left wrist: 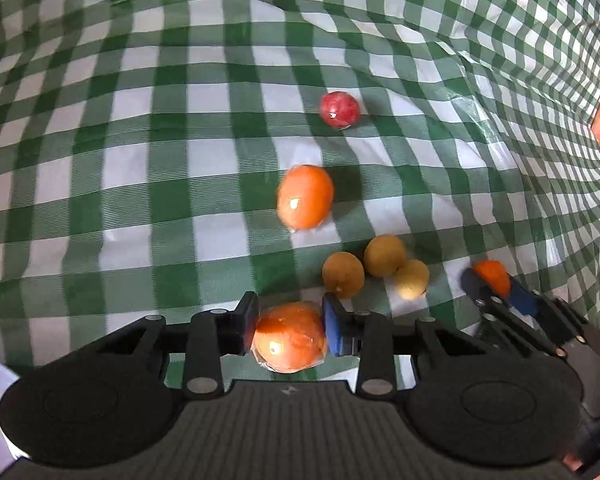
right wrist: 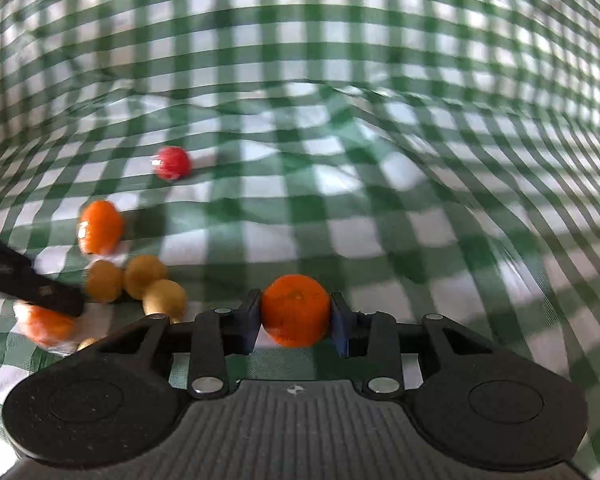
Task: Organize fruits
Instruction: 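Grasp the bagged orange with the left tool while the right tool grasps an orange, then carry both oranges to the blue plate and release them inside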
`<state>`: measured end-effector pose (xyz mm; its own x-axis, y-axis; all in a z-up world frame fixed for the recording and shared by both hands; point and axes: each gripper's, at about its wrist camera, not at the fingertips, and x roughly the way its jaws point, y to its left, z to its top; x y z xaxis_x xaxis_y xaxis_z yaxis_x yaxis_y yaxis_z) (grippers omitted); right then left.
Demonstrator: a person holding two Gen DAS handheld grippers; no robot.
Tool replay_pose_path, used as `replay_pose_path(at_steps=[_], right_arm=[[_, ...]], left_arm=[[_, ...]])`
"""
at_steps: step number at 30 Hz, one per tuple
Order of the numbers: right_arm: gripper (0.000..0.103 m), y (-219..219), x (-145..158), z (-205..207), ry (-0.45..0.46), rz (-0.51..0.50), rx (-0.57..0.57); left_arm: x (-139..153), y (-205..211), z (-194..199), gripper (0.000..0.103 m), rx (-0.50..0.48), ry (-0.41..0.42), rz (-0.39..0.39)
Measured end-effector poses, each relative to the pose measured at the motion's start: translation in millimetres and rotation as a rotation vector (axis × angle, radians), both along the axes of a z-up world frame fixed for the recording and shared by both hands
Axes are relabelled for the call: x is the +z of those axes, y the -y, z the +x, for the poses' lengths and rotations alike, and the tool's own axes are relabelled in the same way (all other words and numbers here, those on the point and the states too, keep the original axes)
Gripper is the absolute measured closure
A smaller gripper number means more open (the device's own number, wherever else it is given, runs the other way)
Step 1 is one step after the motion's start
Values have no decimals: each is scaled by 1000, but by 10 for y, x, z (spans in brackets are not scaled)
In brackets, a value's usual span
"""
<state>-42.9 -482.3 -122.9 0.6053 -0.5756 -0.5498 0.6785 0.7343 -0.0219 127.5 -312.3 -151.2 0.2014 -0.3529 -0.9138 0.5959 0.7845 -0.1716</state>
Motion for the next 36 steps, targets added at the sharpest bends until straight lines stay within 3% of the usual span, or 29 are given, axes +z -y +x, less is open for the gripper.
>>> replay_pose_path(at_steps=[5, 9, 10, 12, 15, 22, 24, 30, 36], right_arm=[[66, -84, 44, -265, 15, 6, -23], [66, -188, 63, -340, 11, 0, -18], [66, -219, 56, -345, 9, 6, -13], [66, -290, 24, -350, 1, 7, -10], [66, -342, -13, -333, -8, 13, -8], [66, -336, -33, -338, -23, 9, -13], [66, -287, -37, -341, -27, 10, -7], [66, -358, 5, -371, -17, 2, -15], [66, -723, 345, -516, 44, -25, 37]], left_arm=[[58, -226, 3, 67, 52, -45, -34], [128, -377, -82, 71, 36, -11, -41], [152, -410, -115, 69, 18, 0, -36], [147, -436, -172, 43, -12, 13, -23], [78, -453, -224, 33, -31, 31, -10], [-29, -375, -284, 38, -108, -3, 5], [-55, -369, -331, 61, -145, -14, -2], [163, -443, -464, 61, -135, 93, -30], [702, -862, -749, 61, -124, 174, -109]])
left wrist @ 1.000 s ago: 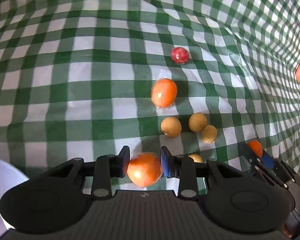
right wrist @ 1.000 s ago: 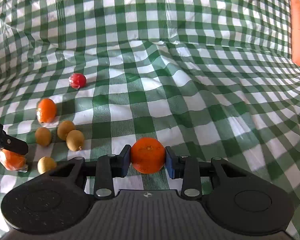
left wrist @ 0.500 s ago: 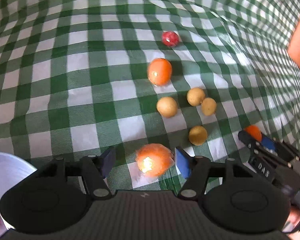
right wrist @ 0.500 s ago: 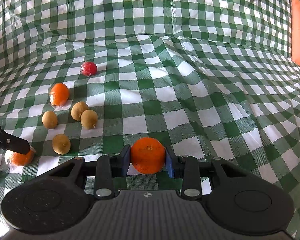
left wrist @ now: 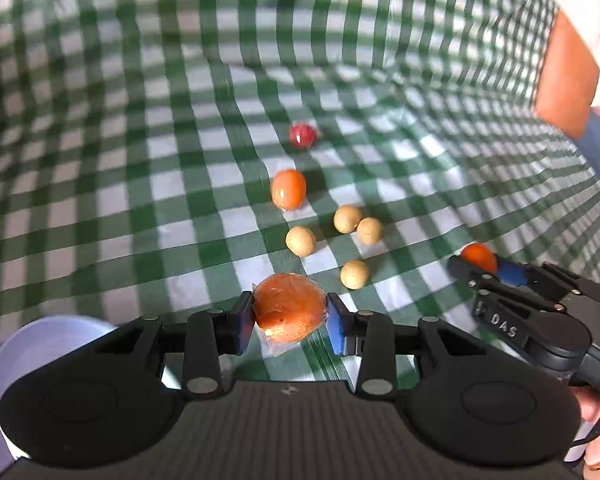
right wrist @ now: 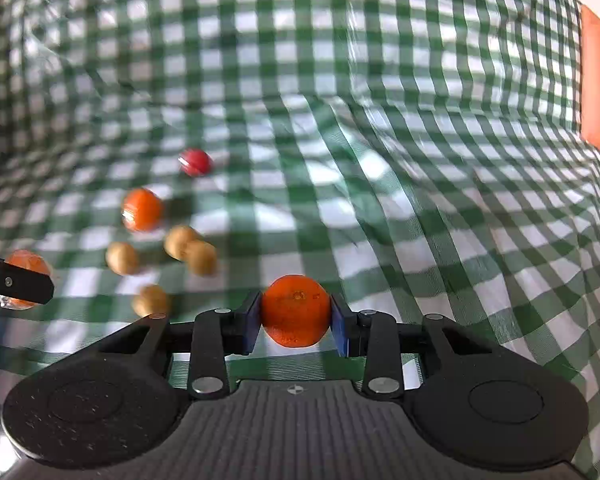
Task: Organize fruits
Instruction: 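Carry both oranges to the blue plate and release them inside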
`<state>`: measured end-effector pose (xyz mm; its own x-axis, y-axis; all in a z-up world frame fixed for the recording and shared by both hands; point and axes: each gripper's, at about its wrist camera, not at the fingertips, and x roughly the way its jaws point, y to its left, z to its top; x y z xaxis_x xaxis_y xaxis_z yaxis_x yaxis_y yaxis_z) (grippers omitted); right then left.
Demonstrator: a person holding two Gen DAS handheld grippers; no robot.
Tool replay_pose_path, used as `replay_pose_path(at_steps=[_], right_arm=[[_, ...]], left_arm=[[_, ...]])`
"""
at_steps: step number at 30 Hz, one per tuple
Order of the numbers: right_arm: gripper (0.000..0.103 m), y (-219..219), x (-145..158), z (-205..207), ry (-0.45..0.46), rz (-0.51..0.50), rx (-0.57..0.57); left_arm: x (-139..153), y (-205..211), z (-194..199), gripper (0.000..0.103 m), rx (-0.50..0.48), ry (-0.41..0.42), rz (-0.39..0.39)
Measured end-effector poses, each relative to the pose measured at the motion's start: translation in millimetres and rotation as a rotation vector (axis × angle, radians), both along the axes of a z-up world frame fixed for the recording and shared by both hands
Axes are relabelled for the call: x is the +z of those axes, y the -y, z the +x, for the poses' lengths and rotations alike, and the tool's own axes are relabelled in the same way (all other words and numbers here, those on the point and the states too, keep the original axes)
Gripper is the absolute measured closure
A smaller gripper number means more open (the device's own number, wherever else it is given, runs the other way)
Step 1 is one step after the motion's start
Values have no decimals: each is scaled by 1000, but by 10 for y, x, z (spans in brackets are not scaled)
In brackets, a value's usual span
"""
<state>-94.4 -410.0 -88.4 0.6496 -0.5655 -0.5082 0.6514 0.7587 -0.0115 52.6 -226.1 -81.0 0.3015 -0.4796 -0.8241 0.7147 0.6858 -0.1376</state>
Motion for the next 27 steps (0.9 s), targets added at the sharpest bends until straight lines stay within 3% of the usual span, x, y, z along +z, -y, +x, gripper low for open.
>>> replay_pose_path(at_steps=[3, 9, 18, 27], right_arm=[[66, -376, 210, -98, 22, -7, 73], [66, -1268, 508, -224, 28, -23, 251], [66, -2459, 595, -248, 2, 13, 472], [66, -3055, 598, -307, -29, -30, 529]], left_arm=[[215, -364, -194, 61, 33, 6, -10], [432, -1208, -543, 61, 142, 34, 44], [643, -2392, -814, 61, 296, 62, 49], [775, -2838, -954, 61, 338, 68, -18]])
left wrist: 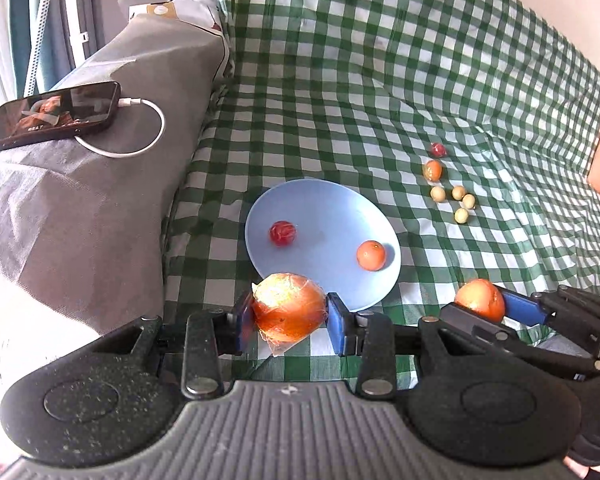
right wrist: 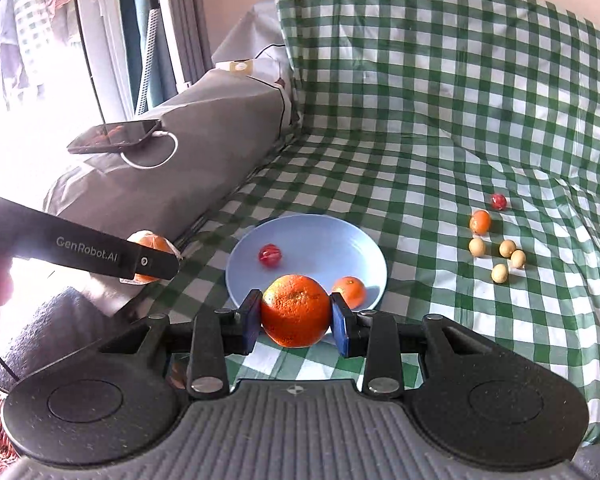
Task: Organize fruits
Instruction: 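Carry both oranges to the blue plate and release them inside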
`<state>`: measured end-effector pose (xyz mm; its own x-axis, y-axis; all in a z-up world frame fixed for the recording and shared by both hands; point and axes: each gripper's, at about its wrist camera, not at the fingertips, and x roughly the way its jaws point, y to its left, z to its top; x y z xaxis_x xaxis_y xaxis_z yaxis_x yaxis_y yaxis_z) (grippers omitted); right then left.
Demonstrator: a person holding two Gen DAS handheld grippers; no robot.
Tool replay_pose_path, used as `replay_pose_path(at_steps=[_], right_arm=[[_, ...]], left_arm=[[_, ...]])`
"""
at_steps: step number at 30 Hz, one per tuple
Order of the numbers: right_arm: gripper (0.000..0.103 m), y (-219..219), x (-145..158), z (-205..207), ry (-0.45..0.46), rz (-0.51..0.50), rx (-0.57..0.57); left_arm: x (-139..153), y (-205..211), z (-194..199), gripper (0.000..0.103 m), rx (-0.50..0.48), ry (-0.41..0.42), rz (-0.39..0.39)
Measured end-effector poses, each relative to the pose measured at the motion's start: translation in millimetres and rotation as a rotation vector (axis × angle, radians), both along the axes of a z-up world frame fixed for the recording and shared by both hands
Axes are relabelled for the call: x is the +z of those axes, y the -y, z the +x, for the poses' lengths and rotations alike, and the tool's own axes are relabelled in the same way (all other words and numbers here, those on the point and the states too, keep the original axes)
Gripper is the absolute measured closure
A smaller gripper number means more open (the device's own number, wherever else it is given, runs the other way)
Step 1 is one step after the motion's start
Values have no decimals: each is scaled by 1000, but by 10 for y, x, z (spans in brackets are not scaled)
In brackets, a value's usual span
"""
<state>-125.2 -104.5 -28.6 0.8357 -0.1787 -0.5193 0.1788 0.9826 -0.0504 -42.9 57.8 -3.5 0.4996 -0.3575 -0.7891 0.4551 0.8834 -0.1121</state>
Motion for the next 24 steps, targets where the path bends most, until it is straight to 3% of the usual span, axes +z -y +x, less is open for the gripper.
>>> replay_pose_path(at_steps=[7, 24], right_arm=[[66, -34, 15, -24, -2, -26, 2], [66, 63, -22, 58, -16, -21, -8]], left_arm=[[65, 6, -28, 61, -4, 16, -32], [7, 61, 128, 61, 3, 7, -18]])
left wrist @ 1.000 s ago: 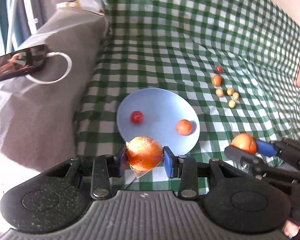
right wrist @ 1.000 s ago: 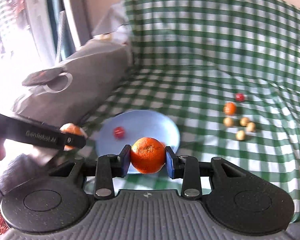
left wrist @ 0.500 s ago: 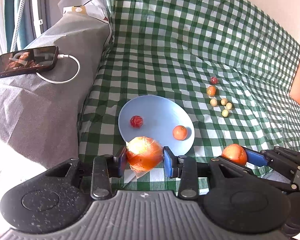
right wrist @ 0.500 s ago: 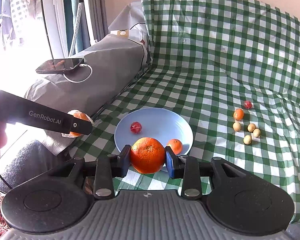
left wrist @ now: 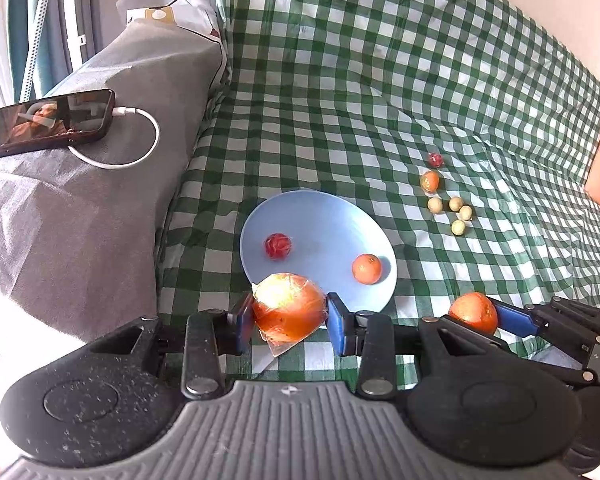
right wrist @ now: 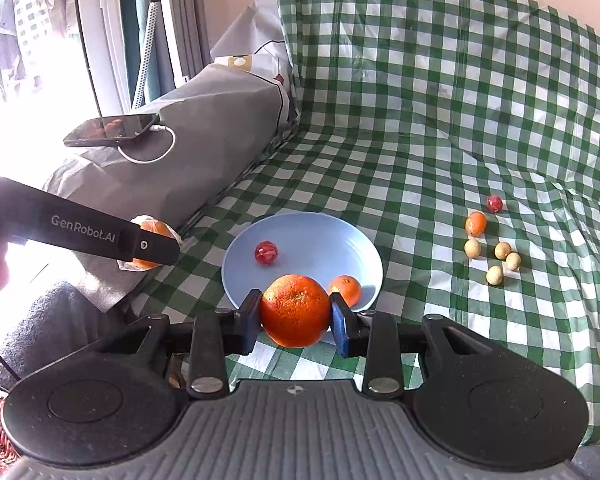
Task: Organize fruits
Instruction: 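Carry both oranges to the blue plate and release them inside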
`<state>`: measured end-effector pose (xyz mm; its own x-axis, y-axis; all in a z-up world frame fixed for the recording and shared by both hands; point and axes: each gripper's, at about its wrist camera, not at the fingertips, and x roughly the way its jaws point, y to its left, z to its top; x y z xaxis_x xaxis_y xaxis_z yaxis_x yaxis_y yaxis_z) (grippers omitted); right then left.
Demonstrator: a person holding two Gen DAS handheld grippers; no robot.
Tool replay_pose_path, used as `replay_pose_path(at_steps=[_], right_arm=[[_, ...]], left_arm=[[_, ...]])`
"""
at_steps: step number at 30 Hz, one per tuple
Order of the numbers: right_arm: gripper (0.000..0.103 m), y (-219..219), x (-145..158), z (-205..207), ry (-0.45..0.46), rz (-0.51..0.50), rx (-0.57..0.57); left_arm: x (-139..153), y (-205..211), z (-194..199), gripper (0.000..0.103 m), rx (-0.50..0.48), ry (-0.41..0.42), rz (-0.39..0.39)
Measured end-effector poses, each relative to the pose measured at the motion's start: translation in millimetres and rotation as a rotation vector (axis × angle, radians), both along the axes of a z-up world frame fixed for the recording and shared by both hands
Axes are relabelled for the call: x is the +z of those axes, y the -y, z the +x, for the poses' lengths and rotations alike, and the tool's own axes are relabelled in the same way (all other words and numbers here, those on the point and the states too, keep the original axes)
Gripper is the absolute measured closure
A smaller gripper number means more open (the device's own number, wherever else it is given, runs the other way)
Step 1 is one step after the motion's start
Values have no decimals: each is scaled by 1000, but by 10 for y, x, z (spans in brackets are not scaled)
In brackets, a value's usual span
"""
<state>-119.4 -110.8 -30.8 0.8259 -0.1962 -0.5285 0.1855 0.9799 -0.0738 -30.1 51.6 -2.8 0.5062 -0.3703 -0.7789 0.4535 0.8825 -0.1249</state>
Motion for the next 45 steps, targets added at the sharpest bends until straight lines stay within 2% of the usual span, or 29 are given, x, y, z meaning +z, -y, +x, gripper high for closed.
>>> replay_pose_path(at_steps=[9, 25, 38, 40, 42, 44, 45], right_arm=[[66, 137, -97, 292, -32, 4, -19], [66, 468, -495, 1013, -146, 10, -40], [66, 638, -691, 1425, -190, -21, -13], [65, 646, -680, 1468, -189, -36, -2], [60, 649, -649, 1496, -188, -35, 5], [41, 622, -603, 1482, -180, -39, 13], [37, 597, -577, 1454, -175, -48, 13]], left_arm=[[-106, 169, 293, 61, 13, -15, 9], [-631, 568, 910, 61, -21, -66, 96], [-947, 839, 1300, 60, -49, -80, 157], [-948, 843, 1342, 46, -51, -76, 140], [-899, 823, 1353, 11, -51, -49, 119], [-808, 787, 1315, 2, -43, -4, 111], [-759, 773, 1284, 0, -45, 13, 111]])
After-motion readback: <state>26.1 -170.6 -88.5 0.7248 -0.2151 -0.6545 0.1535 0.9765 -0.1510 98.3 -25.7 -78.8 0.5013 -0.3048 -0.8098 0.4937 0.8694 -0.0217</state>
